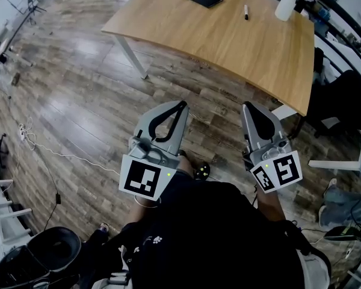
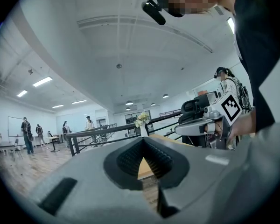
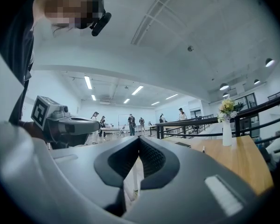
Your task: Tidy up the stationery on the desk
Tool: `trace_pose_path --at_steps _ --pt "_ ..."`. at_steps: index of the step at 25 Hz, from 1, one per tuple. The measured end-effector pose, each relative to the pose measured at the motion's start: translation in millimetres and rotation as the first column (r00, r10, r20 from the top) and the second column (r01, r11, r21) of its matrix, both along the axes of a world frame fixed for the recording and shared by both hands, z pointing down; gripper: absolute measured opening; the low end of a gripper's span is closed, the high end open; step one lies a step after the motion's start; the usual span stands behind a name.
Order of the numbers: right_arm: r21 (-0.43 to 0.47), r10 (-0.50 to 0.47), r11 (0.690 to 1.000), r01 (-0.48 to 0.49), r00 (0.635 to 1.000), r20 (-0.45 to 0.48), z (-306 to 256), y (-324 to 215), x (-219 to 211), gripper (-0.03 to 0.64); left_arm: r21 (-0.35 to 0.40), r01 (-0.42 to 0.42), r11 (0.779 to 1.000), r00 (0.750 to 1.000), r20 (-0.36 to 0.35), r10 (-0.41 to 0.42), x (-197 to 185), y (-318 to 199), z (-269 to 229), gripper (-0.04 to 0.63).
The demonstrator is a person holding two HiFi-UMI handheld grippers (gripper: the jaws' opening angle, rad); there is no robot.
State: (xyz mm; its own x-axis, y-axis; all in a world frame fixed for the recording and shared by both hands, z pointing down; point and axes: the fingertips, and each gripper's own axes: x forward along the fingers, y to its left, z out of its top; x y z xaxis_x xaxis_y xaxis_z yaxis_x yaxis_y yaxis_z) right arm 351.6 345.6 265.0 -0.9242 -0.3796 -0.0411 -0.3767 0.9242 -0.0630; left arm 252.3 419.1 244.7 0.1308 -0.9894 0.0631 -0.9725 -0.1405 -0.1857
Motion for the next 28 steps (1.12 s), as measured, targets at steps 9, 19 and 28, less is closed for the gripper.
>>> trace_pose_path --at_steps 9,19,28 --pt "0.006 0.014 1.000 -0.014 1.000 -0.016 3 -14 -6 0.011 0.011 -0.003 1.000 1.000 -0.028 0.003 -14 -18 6 -0.015" --pt "-0.001 0.049 0.999 -0.049 0.999 -0.021 3 -48 -58 0.011 0.037 -0.059 0.998 0.997 -0.048 0.061 -67 -61 3 -0.015" --pt "-0.004 0.085 0.996 -0.085 0.996 -0.027 3 -78 -108 0.011 0.030 -0.094 0.995 0.994 -0.051 0.095 -122 -97 6 -0.014"
